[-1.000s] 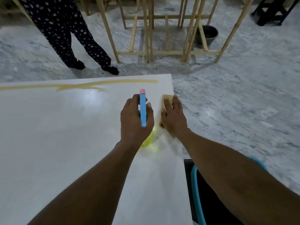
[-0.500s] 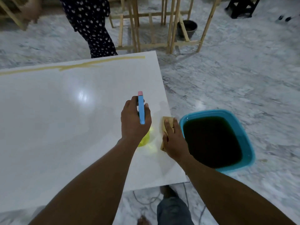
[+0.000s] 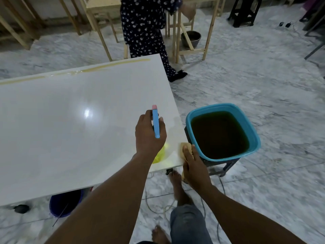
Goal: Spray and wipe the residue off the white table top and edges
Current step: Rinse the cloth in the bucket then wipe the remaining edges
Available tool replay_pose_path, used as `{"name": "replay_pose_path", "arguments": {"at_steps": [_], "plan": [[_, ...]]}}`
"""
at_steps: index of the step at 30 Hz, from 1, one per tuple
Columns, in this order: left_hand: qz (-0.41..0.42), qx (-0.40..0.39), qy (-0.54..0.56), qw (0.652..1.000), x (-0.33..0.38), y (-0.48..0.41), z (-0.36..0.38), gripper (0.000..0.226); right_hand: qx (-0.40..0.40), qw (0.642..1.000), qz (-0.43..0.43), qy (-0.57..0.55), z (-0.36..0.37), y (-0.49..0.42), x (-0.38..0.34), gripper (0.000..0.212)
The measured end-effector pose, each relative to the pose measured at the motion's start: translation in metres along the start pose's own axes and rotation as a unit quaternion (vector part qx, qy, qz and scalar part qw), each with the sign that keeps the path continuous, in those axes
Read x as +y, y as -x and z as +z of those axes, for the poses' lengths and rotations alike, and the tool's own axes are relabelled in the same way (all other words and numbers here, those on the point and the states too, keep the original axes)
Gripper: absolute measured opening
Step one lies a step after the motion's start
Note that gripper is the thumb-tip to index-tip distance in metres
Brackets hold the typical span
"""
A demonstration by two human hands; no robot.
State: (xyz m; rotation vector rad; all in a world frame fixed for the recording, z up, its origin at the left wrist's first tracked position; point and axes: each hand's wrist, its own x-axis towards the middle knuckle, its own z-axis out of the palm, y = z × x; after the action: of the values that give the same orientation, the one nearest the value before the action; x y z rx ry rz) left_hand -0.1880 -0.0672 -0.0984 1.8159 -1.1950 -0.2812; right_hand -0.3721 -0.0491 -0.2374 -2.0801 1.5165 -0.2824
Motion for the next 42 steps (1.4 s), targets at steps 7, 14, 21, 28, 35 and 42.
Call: {"name": "replay_pose_path", "arguments": {"at_steps": [7,14,21,28,35,42], "plan": [[-0.012,-0.039,-0.011,0.999,0.003,0.037,-0.012,0.02,-0.103,0.995,0.014,0.008,-0.035,0.028,0.013,0.051],[-0.032,-0.152,-0.041,0.987,0.021,0.043,-0.033,0.016,-0.126,0.866,0.305,-0.375,-0.118,0.02,0.007,0.036],[0.004,-0.214,-0.085,0.973,0.039,0.023,-0.029,0.014,-0.106,0.621,0.337,-0.7,-0.188,-0.02,-0.006,0.046],[-0.015,-0.313,-0.154,0.937,0.071,0.011,0.009,0.01,-0.193,0.612,0.307,-0.703,-0.213,-0.062,0.009,0.05],[0.018,-0.331,-0.181,0.926,0.117,-0.009,0.071,0.018,-0.26,0.625,0.278,-0.681,-0.255,-0.116,0.03,0.046],[0.001,-0.327,-0.203,0.923,0.128,-0.027,0.095,0.015,-0.272,0.635,0.275,-0.669,-0.261,-0.148,0.03,0.047]]}}
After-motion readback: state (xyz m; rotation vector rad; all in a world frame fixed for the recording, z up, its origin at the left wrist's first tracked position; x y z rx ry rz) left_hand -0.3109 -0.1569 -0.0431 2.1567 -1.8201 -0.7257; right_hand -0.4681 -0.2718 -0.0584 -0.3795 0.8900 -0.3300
